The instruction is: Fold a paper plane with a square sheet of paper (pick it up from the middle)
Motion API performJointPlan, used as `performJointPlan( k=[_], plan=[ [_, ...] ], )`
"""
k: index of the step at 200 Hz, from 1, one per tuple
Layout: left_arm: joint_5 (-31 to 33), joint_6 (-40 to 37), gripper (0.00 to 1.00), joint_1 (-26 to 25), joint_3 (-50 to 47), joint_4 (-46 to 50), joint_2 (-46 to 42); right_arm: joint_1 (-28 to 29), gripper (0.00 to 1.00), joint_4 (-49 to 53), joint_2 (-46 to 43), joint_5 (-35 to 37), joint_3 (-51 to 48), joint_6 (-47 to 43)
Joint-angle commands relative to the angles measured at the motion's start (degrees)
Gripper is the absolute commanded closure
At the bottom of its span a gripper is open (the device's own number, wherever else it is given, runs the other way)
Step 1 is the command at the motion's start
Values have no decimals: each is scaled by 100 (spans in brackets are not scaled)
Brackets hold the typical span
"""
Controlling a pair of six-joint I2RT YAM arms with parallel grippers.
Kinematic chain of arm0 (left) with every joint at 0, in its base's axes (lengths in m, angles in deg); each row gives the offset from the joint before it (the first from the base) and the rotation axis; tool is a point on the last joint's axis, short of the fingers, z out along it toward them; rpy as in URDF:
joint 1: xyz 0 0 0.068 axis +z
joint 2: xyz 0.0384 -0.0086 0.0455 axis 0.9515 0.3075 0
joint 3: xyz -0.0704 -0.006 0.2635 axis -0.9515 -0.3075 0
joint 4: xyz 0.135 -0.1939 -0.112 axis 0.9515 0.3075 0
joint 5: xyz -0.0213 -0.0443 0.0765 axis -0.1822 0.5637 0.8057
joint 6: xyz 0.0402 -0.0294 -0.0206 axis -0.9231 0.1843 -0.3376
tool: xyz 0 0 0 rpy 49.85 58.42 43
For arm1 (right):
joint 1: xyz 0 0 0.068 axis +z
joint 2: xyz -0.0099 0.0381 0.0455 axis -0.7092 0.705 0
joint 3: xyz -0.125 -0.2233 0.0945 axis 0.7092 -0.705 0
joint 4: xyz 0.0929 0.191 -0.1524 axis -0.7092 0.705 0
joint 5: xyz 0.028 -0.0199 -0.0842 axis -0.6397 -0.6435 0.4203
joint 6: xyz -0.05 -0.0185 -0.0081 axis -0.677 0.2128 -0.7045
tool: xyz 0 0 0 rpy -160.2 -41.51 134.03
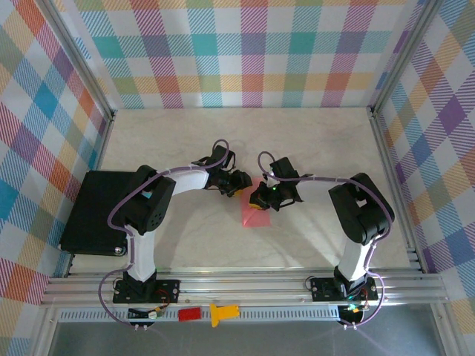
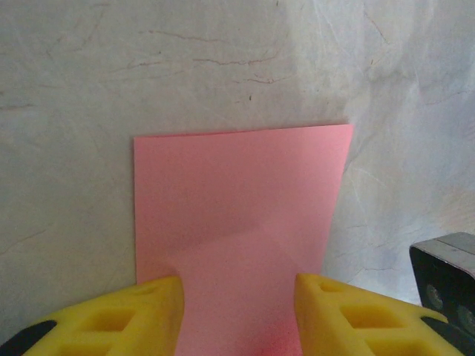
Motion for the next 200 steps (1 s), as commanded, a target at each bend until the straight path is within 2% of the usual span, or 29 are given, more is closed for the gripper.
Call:
performJointPlan(
  k=[1,200],
  plan=[
    [119,-64,55,-66,-72,365,367,38,100,-137,108,-68,108,1],
    [138,-18,56,-66,-107,372,371,46,100,-165,340,2,90,78]
  ],
)
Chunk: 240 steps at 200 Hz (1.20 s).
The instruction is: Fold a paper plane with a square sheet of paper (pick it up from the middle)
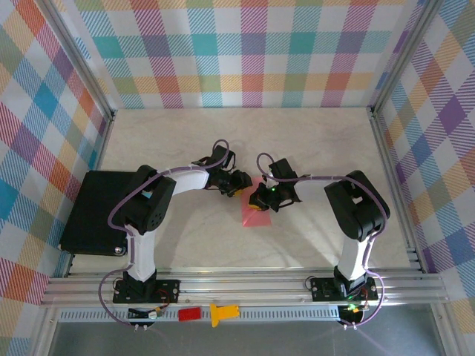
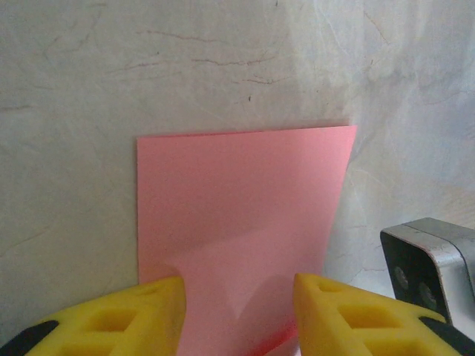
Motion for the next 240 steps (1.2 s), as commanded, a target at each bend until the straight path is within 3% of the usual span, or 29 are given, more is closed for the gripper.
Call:
performJointPlan(
  k=[1,240],
  plan=[
    [148,-20,56,-66,-111,388,350,43,100,-24,92,2,80,39],
    [201,50,57,-66,-203,324,314,35,100,-172,164,41,9,24]
  ],
)
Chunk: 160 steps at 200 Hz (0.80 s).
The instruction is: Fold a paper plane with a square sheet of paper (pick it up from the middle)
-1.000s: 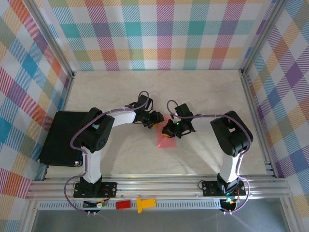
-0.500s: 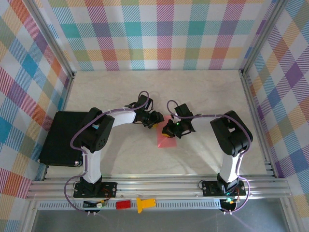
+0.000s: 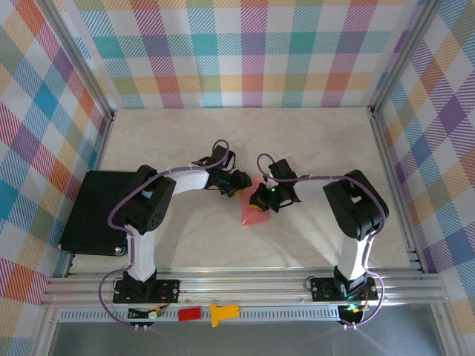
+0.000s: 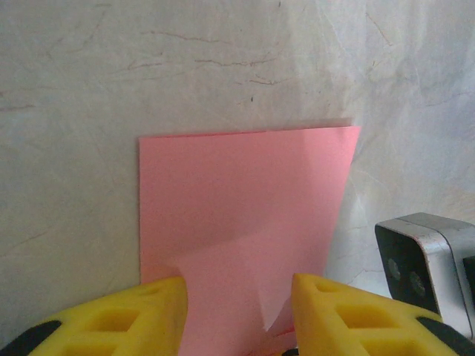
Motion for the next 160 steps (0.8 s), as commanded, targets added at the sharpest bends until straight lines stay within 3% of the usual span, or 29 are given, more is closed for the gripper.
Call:
performJointPlan(
  k=[1,160],
  plan=[
    [179,29,57,-66,-201,324,317,35,100,-130,115,-105,9,-88],
    [120,43,57,-66,-151,314,362,61,100,72,107,-206,96,-342]
  ],
)
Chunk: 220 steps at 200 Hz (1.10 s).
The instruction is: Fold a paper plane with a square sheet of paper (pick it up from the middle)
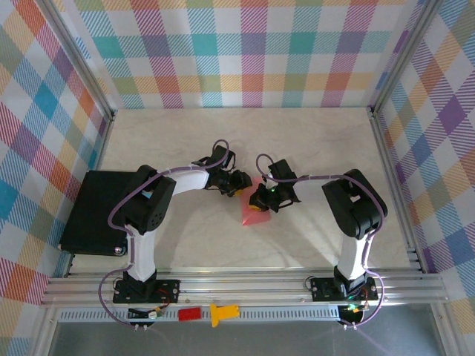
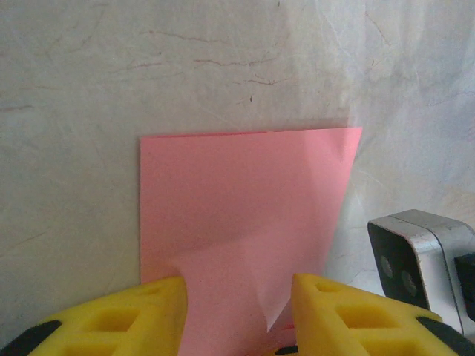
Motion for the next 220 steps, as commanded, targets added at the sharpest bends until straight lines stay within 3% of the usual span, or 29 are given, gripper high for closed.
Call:
performJointPlan(
  k=[1,151,220],
  plan=[
    [138,38,57,-66,-150,318,363,61,100,129,34,-98,97,-190],
    [140,28,57,-66,-96,371,346,65,100,325,223,109,38,-300],
    [533,251,58,38,-189,49,-467,62,100,515,333,292,-129,-334]
  ],
)
